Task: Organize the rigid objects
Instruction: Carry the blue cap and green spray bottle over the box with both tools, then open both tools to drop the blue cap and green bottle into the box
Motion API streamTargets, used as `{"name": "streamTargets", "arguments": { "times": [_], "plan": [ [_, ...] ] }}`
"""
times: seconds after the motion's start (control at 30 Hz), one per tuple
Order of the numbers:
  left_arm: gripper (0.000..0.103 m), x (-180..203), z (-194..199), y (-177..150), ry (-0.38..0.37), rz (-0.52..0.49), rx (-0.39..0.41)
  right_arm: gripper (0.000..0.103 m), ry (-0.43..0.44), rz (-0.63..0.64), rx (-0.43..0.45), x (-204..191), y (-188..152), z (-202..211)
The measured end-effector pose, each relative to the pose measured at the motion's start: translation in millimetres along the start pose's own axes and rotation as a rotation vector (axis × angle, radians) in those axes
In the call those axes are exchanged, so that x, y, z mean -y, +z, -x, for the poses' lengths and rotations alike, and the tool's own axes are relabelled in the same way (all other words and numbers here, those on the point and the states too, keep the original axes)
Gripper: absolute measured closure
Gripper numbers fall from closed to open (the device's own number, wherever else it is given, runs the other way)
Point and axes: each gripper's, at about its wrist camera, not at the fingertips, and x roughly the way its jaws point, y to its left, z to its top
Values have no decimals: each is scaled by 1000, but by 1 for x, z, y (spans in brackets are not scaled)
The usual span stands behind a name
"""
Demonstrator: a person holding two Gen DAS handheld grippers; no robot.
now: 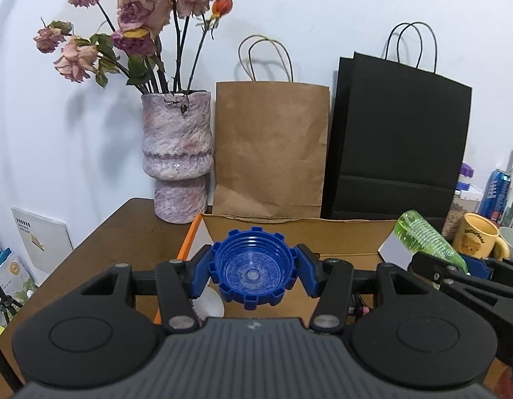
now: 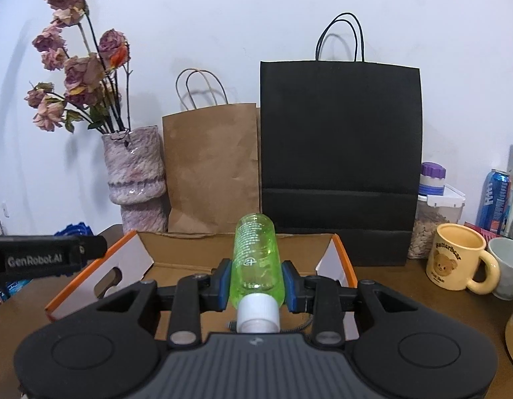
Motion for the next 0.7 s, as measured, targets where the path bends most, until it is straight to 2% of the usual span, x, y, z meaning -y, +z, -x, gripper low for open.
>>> {"name": "streamTargets", "arguments": {
  "times": [0.4, 0.7],
  "plan": [
    [49, -8, -53, 4, 54, 16, -62, 72, 4, -4, -46, 0, 8, -48],
    [49, -9, -74, -3, 79, 2, -115, 72, -4, 1, -90, 1, -2, -64]
  ]
}}
